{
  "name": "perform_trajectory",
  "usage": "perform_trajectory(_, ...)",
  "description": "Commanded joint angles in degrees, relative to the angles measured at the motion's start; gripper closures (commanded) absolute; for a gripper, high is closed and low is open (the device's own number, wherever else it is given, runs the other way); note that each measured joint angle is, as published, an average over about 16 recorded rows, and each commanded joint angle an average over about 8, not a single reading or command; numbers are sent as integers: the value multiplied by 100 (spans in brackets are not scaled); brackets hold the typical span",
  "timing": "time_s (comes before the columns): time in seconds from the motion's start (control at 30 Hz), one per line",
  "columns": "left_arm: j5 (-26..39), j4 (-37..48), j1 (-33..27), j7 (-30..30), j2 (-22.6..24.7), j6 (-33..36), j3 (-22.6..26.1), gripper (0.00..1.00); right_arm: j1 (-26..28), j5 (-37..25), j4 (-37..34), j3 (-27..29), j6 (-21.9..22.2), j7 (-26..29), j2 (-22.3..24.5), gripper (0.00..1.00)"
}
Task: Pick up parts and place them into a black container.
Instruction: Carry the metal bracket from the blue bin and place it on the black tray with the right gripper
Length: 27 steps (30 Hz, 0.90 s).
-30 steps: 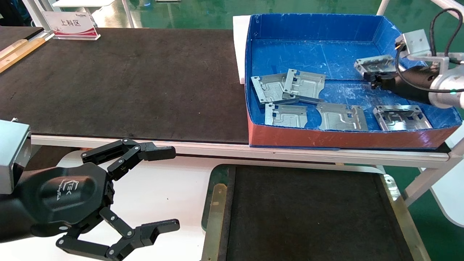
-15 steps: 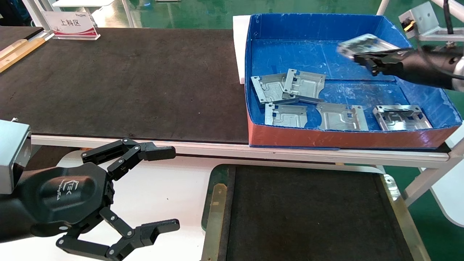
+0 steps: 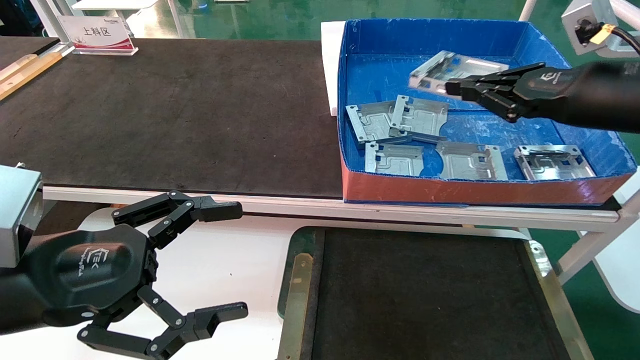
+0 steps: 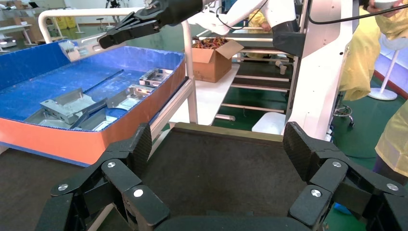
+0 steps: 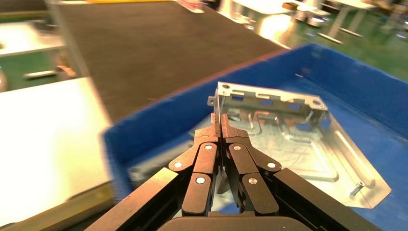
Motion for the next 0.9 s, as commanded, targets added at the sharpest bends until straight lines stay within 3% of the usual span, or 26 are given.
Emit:
perform_trajectory(0.03, 0, 0, 0, 0, 0, 0, 0, 0, -22, 53, 57, 22, -264, -34, 29, 100)
perform_trajectory(0.27, 0, 0, 0, 0, 0, 0, 0, 0, -320, 468, 811, 81, -712, 379, 176, 100)
perform_trajectory(0.47, 0, 0, 0, 0, 0, 0, 0, 0, -886, 1352, 2390, 71, -733, 1393, 569, 100)
perform_trajectory(0.67, 0, 0, 0, 0, 0, 0, 0, 0, -1739, 2091, 4276, 93, -419, 2263, 1176, 100)
perform_trajectory(0.9, 0, 0, 0, 0, 0, 0, 0, 0, -2785, 2357, 5706, 153, 146, 2588, 1657, 100)
